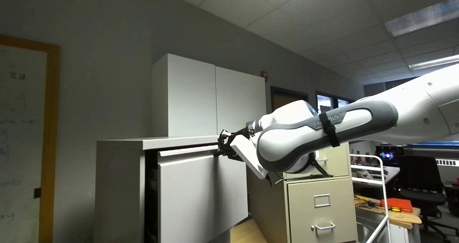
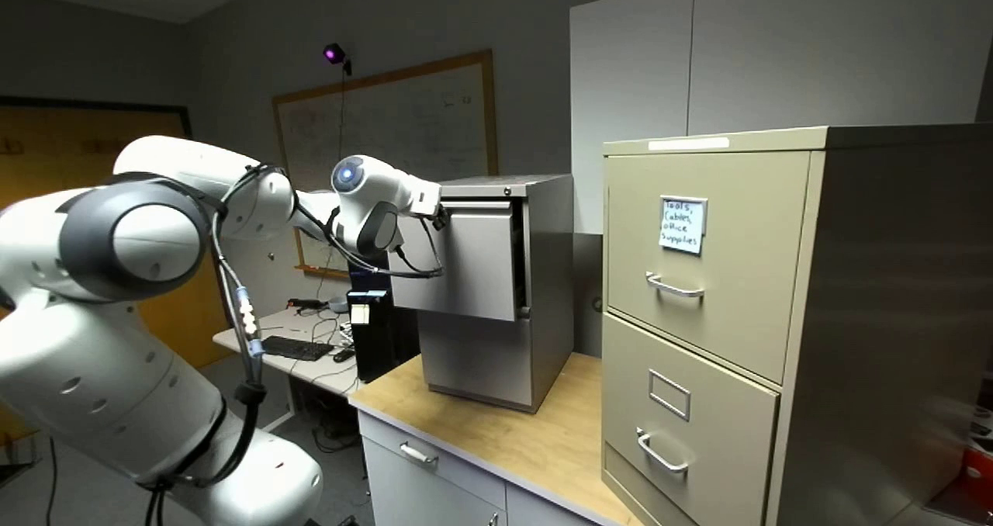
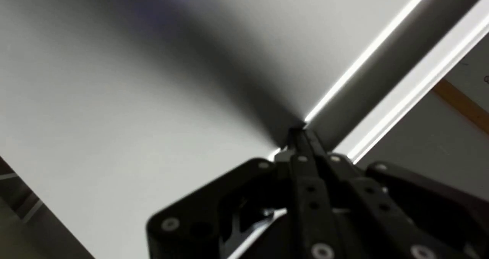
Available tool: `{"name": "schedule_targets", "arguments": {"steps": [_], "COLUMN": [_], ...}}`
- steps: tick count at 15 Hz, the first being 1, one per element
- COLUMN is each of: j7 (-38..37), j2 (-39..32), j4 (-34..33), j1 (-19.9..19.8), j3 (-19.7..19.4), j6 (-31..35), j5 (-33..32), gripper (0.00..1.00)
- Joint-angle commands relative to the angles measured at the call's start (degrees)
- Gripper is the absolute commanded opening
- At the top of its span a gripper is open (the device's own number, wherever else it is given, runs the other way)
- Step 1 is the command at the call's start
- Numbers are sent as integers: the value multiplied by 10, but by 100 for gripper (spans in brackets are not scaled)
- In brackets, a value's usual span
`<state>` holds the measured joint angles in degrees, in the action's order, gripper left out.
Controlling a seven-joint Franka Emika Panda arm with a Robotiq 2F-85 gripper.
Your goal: Close the top drawer of the left cabinet
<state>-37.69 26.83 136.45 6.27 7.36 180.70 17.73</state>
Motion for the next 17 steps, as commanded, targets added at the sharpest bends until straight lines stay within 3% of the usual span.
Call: {"name": "schedule_targets", "arguments": {"steps": [1,4,11,17], "j7": [28,36,47,53], "j2": [-88,-138,-222,-202], "j4": [-85,-137,-229,-219], "j1": [19,26,71,85], "j3": [-6,-9,-57,-72], "j6": [-12,-19,-38,-88], "j5": [16,19,25,41], "gripper": [0,0,0,0]}}
